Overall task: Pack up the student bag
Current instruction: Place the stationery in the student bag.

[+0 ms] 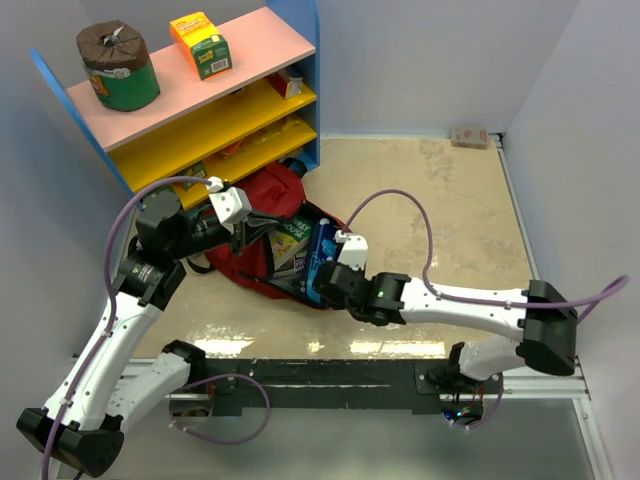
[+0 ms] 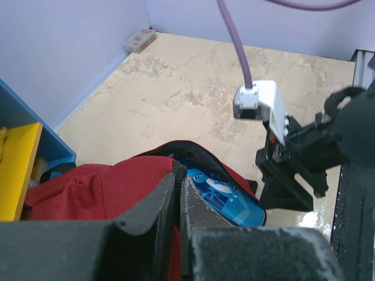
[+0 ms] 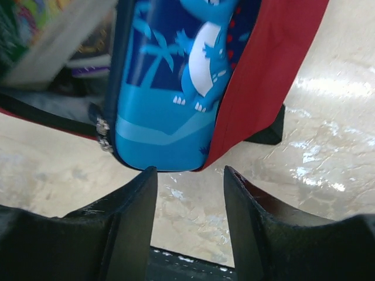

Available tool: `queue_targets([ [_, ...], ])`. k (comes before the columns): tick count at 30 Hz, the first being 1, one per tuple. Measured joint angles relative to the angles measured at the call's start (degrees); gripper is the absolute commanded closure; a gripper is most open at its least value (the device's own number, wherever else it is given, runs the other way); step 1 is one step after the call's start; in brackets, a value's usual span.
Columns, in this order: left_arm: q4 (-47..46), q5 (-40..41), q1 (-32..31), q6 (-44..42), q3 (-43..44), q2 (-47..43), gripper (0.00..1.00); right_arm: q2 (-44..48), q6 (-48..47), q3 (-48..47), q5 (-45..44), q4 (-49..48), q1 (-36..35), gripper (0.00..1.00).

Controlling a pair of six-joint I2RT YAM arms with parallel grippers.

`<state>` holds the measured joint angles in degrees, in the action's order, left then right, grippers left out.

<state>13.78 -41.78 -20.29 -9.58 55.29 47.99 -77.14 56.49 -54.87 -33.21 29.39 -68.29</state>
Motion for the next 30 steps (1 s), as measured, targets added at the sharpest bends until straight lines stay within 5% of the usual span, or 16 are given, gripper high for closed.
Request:
queue_targets([
  [4,0.0,0.0,0.0,0.0,0.0,0.0,0.89,-5.2,2.6,0.1,-0.5,0.4,-1.0,0.65],
  [22,0.5,0.0,0.0,0.0,0.0,-0.5,0.89,-18.3,5.6,-4.7,-11.0,4.0,-0.7,0.74],
  [30,0.5,0.0,0.0,0.0,0.0,-0.8,0.89,-17.3,5.3,-6.2,-10.8,5.8,-0.7,0.55],
])
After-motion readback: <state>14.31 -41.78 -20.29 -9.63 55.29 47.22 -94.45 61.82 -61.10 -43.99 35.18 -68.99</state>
